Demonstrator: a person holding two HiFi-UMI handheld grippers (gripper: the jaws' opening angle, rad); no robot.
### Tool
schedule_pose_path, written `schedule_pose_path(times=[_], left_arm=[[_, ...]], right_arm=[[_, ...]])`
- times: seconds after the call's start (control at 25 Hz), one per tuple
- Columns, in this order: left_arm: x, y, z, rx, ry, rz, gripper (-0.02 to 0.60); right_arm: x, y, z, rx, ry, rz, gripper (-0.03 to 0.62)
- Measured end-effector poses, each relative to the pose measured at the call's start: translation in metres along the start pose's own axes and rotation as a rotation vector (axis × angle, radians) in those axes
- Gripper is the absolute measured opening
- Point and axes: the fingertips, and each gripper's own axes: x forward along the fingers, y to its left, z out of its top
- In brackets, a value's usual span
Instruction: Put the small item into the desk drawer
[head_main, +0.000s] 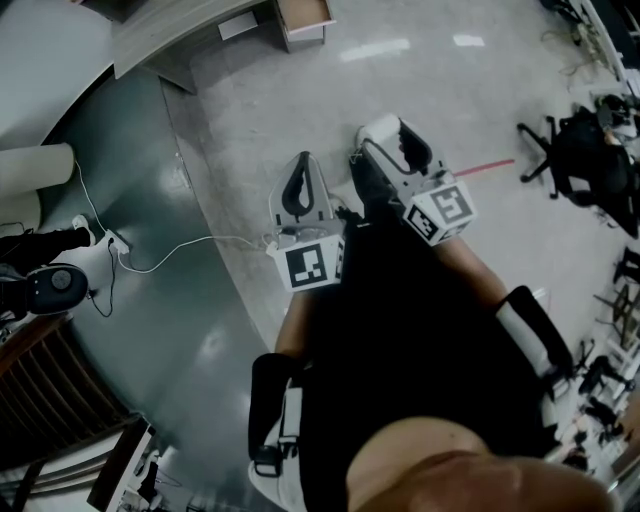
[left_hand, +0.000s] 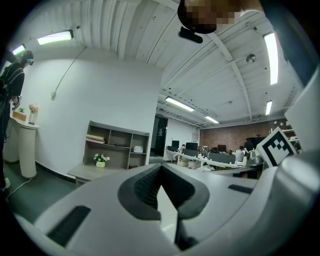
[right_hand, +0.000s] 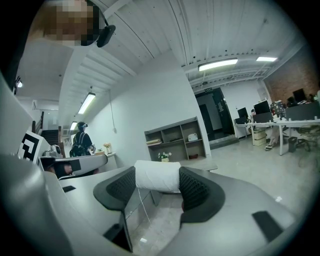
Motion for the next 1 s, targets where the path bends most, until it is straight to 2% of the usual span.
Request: schedule_pose_path(times=[0.52, 1.0], left_arm=[[0.058, 0.008, 0.0, 0.006, 0.021, 0.005, -0.009], [0.167, 0.026, 0.009, 0.006, 0.044, 0.045, -0.009]], right_arm=[[0.052, -0.039, 0.004, 0.011, 0.011, 0.013, 0.262], [0.13, -0.111, 0.031, 0.009, 0.034, 0.036, 0.262]])
